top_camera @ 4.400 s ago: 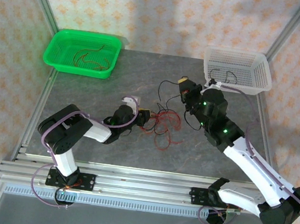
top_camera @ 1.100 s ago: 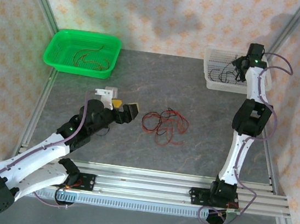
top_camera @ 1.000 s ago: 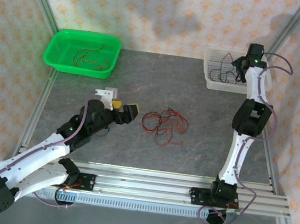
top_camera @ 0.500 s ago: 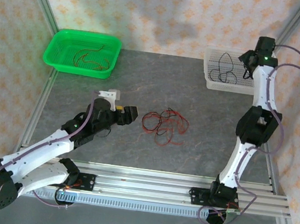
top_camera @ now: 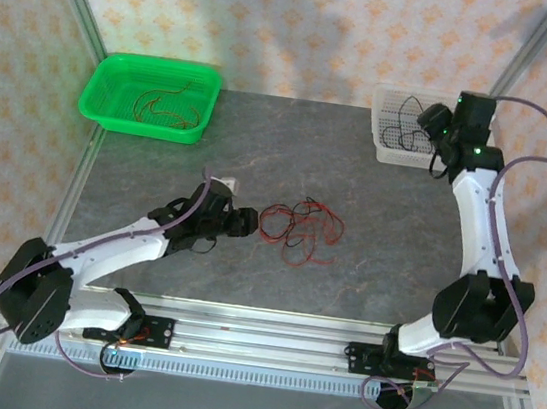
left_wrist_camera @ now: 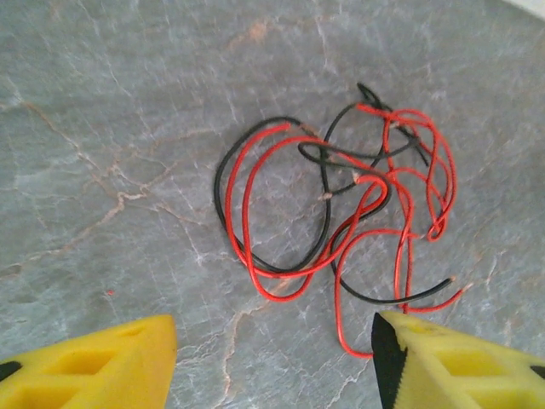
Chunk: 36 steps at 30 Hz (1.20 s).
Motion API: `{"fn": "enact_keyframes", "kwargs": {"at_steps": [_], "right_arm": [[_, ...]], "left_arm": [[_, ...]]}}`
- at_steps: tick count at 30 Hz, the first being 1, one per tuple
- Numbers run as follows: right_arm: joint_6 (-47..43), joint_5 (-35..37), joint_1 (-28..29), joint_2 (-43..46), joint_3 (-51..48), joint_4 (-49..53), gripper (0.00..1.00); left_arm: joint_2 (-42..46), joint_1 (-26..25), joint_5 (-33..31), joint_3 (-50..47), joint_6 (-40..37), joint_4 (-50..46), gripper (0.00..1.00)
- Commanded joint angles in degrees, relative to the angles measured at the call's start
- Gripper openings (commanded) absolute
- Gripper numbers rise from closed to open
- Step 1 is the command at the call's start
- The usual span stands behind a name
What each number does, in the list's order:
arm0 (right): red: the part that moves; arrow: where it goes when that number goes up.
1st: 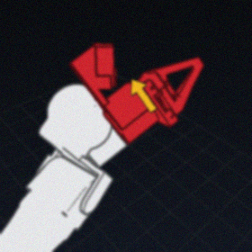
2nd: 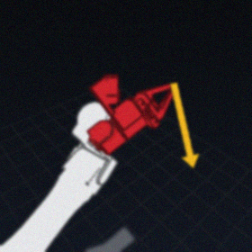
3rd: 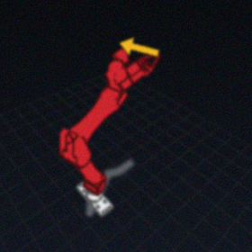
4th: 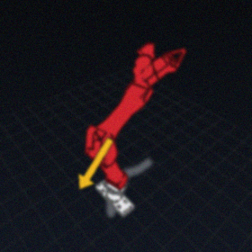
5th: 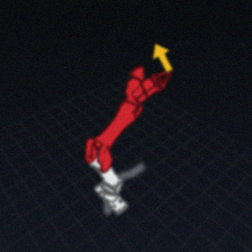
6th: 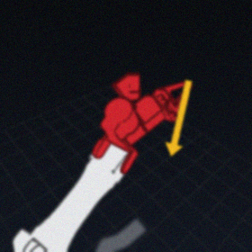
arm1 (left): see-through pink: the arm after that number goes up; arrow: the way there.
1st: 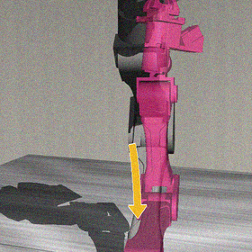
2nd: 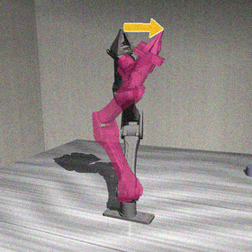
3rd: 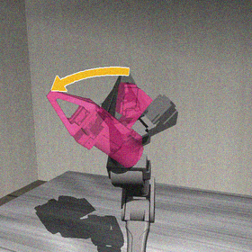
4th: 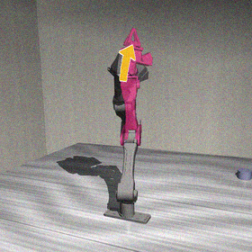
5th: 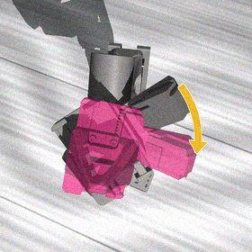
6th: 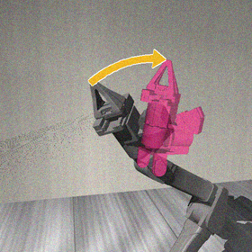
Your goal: Untangle the cables
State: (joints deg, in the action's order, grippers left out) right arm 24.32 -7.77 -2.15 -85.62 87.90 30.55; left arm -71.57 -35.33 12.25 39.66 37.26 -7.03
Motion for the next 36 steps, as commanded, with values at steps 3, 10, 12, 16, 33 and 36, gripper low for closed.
{"fn": "enact_keyframes", "kwargs": {"at_steps": [3,10,12,16,33,36], "right_arm": [[0.19,-1.78,0.57,8.0,-9.69,-4.56,0.63],[1.1,-4.64,0.66,16.56,-19.89,-5.67,0.59],[1.4,-5.14,0.66,18.55,-22.25,-5.76,0.58],[2.22,-6.03,0.66,22.9,-26.29,-6.11,0.57],[5.48,-9.1,0.66,30.56,-35.21,-7.43,0.51],[5.56,-9.1,0.7,31.17,-35.34,-7.23,0.5]], "left_arm": [[-6.97,-2.44,-0.58,4.26,-0.58,-0.73,0.53],[-16.43,-3.67,-5.34,9.76,-1.9,-2.64,0.47],[-18.14,-3.78,-6.97,11.05,-2.22,-3.55,0.46],[-20.39,-3.94,-8.82,12.26,-2.75,-3.59,0.46],[-27.34,-4.03,-8.46,15.26,-3.07,-0.45,0.29],[-27.56,-4.05,-8.56,15.4,-2.98,-0.23,0.22]]}}
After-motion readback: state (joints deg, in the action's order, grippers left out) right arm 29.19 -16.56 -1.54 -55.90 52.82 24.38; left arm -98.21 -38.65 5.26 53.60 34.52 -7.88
